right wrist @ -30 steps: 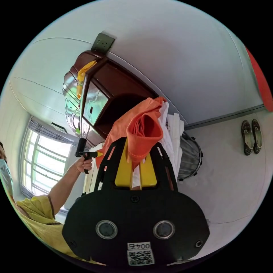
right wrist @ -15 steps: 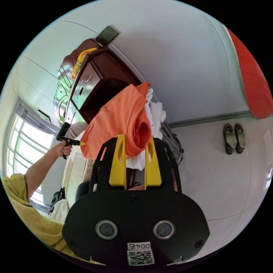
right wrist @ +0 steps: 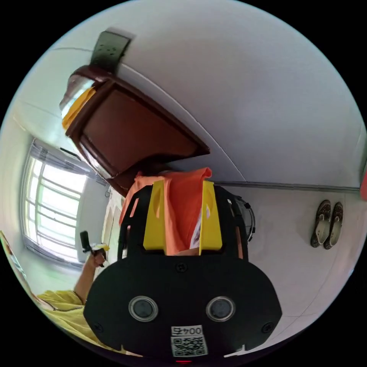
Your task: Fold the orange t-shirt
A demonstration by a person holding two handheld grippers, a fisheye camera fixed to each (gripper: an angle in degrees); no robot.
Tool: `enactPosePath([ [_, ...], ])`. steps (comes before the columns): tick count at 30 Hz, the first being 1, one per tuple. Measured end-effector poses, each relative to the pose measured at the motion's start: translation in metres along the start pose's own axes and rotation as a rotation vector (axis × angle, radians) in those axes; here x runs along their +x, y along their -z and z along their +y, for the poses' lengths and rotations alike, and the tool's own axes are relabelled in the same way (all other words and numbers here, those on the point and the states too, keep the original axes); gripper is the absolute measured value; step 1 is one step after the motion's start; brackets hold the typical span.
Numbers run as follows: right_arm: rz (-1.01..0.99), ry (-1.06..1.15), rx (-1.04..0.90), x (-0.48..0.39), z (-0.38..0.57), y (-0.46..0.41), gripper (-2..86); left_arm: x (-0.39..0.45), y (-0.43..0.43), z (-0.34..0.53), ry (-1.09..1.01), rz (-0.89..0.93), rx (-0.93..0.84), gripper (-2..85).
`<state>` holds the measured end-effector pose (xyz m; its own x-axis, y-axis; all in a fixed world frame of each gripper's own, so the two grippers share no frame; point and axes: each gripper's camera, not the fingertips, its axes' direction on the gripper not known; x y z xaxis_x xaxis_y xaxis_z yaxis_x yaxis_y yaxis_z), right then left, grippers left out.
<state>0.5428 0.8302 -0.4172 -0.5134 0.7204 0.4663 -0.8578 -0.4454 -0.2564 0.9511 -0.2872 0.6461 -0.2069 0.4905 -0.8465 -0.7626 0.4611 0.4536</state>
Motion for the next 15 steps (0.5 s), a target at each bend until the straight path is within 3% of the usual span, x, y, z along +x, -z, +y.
enactPosePath([
  [4, -0.078, -0.098, -0.047, 0.021, -0.014, -0.006, 16.7, -0.024, 0.02, 0.058, 0.109, 0.025, 0.08, 0.6],
  [8, -0.108, -0.027, -0.06, 0.007, -0.018, -0.009, 13.3, -0.044, 0.018, 0.065, 0.182, 0.022, 0.151, 2.7],
  [15, -0.107, 0.037, -0.011, -0.005, -0.015, 0.0, 11.3, -0.044, -0.026, 0.032, 0.069, -0.015, 0.179, 11.5],
])
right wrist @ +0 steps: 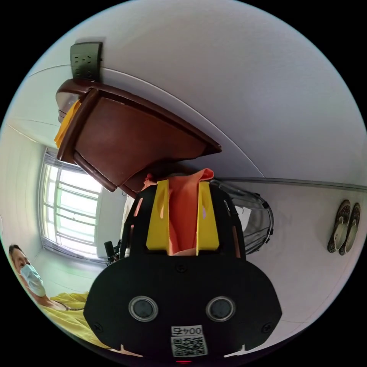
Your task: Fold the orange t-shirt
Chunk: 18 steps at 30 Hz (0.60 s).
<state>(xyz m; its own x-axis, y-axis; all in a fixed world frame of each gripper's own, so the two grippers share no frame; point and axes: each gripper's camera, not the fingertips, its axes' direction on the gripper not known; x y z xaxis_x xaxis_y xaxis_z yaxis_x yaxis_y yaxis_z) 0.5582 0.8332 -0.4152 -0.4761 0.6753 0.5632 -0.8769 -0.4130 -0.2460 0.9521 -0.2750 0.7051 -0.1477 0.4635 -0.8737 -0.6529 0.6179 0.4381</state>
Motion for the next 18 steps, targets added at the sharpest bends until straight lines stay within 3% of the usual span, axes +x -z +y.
enactPosePath([
  [5, 0.023, 0.139, -0.056, -0.019, 0.005, -0.005, 13.5, -0.012, -0.015, -0.014, -0.049, -0.099, -0.006, 13.7],
  [8, 0.02, 0.175, -0.103, -0.023, 0.008, -0.012, 12.9, -0.023, -0.019, -0.018, -0.032, -0.014, -0.029, 12.5],
  [9, 0.039, 0.197, -0.113, -0.026, 0.01, -0.015, 8.5, -0.024, -0.018, -0.019, -0.029, 0.021, -0.023, 12.0],
  [13, 0.189, 0.325, -0.055, -0.051, 0.02, -0.018, 2.3, -0.014, -0.001, -0.03, -0.023, 0.074, -0.01, 4.5],
  [18, 0.254, 0.283, 0.081, -0.039, 0.044, -0.009, 1.5, -0.002, 0.008, -0.045, -0.057, 0.005, -0.133, 3.5],
])
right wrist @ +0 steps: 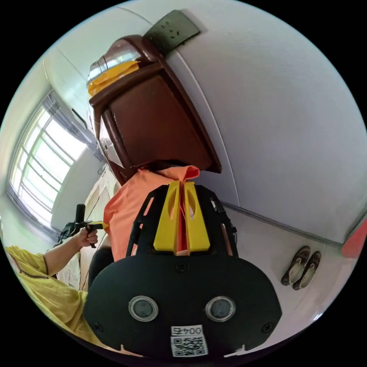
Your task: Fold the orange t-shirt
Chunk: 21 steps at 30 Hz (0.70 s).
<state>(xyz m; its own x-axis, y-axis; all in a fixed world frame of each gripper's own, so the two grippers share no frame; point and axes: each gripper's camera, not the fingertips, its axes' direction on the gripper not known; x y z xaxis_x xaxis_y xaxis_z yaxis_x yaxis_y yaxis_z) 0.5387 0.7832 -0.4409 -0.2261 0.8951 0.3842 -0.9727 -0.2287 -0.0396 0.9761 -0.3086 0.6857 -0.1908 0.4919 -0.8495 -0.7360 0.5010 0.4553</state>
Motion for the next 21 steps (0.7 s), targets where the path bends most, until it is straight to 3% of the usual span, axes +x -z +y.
enactPosePath([
  [6, -0.002, -0.147, 0.064, 0.021, 0.027, -0.021, 5.5, -0.02, 0.007, 0.006, 0.188, 0.033, -0.005, 6.7],
  [10, -0.013, -0.189, 0.209, 0.025, 0.059, 0.014, 8.8, -0.008, 0.056, 0.031, 0.23, -0.012, 0.154, 6.9],
  [14, 0.042, -0.052, 0.188, -0.008, 0.105, 0.03, 7.8, 0.044, 0.096, 0.04, 0.072, 0.081, 0.44, 1.9],
  [18, 0.096, 0.104, 0.049, -0.044, 0.156, 0.012, 5.0, 0.077, 0.066, 0.001, 0.033, 0.044, 0.3, 0.7],
  [21, 0.167, 0.145, -0.073, -0.045, 0.177, -0.014, 5.9, 0.085, 0.036, -0.03, 0.145, -0.137, 0.102, 0.4],
])
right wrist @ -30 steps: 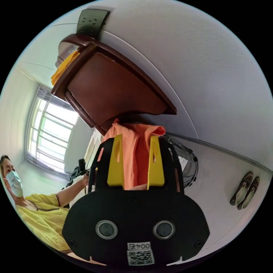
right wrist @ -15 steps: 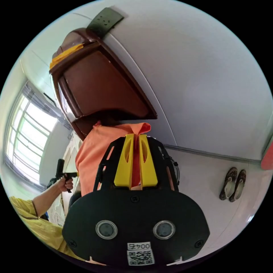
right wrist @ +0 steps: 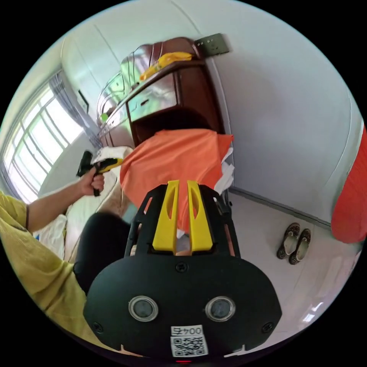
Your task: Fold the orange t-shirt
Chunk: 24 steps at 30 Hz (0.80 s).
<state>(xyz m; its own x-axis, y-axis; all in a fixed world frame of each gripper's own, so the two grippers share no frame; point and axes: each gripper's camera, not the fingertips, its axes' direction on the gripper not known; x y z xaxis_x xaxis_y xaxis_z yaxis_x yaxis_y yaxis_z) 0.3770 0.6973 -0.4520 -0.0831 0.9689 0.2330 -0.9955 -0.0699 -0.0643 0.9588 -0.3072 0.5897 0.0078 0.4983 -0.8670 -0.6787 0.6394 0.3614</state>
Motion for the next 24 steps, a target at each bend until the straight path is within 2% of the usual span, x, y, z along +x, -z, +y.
enactPosePath([
  [2, 0.012, -0.055, -0.043, 0.009, 0.008, -0.01, 7.2, 0.01, 0.006, -0.01, 0.071, -0.023, -0.012, 0.3],
  [6, -0.104, -0.287, 0.005, 0.054, 0.023, -0.011, 14.3, 0.036, 0.04, -0.008, 0.034, -0.031, 0.078, 0.3],
  [9, -0.33, -0.54, -0.042, 0.101, 0.044, -0.045, 16.0, 0.04, 0.053, 0.0, 0.08, 0.002, 0.072, 0.2],
  [10, -0.457, -0.624, -0.005, 0.115, 0.054, -0.058, 15.3, 0.043, 0.056, 0.004, 0.094, -0.001, 0.069, 0.2],
  [12, -0.57, -0.667, 0.025, 0.125, 0.062, -0.075, 10.9, 0.051, 0.061, 0.007, 0.091, 0.0, 0.068, 0.2],
  [13, -0.553, -0.649, 0.027, 0.124, 0.062, -0.08, 6.9, 0.059, 0.065, 0.007, 0.088, 0.007, 0.073, 0.2],
  [16, -0.502, -0.585, 0.069, 0.115, 0.06, -0.076, 2.4, 0.082, 0.077, 0.003, 0.074, 0.001, 0.076, 0.3],
  [19, -0.431, -0.53, 0.063, 0.105, 0.063, -0.084, 0.7, 0.101, 0.082, -0.005, 0.088, -0.09, 0.022, 0.4],
  [21, -0.401, -0.547, -0.011, 0.109, 0.074, -0.113, 0.4, 0.108, 0.085, -0.008, 0.119, -0.088, -0.002, 0.7],
  [24, -0.364, -0.558, -0.02, 0.111, 0.088, -0.148, 0.9, 0.123, 0.105, -0.004, 0.132, -0.056, 0.032, 1.4],
])
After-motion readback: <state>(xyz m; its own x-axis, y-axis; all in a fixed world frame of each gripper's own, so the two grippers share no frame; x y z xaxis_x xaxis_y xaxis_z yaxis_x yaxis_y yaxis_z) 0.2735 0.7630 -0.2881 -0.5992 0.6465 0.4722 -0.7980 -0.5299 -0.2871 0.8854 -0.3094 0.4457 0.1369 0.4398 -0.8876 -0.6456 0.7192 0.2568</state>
